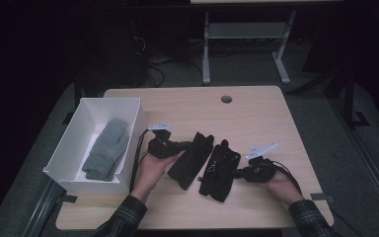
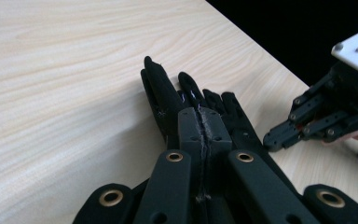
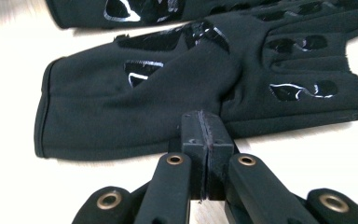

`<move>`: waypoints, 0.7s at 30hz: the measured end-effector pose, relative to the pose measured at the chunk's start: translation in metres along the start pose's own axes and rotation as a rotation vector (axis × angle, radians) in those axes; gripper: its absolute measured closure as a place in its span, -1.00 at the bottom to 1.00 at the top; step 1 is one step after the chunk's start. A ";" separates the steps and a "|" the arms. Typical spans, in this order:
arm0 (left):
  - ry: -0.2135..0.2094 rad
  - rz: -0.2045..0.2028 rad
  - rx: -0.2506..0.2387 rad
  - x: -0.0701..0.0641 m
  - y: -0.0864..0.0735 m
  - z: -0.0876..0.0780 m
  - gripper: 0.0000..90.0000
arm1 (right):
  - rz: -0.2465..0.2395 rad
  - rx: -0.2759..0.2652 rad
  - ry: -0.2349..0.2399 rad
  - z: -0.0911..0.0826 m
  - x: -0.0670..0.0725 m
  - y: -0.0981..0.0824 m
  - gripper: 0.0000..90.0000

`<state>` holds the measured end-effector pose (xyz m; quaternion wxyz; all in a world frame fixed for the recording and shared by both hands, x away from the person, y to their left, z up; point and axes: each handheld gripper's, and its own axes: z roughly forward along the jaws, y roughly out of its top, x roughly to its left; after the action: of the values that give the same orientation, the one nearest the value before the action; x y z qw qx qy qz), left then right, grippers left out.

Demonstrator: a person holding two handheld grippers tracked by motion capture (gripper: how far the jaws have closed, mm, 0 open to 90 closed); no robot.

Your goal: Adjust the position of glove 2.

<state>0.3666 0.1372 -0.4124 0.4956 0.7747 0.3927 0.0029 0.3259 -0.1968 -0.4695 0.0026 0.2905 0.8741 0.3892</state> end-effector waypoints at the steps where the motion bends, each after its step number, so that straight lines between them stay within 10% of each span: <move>1: 0.000 0.003 0.001 0.000 0.000 0.000 0.98 | -0.006 0.002 0.000 0.001 0.000 0.000 1.00; 21: -0.036 0.048 0.005 -0.018 0.013 0.013 0.99 | -0.015 -0.004 -0.001 0.012 0.003 0.010 1.00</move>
<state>0.3668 0.1139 -0.4022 0.5006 0.7851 0.3649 -0.0001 0.3313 -0.1822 -0.4702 0.0068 0.2842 0.8754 0.3909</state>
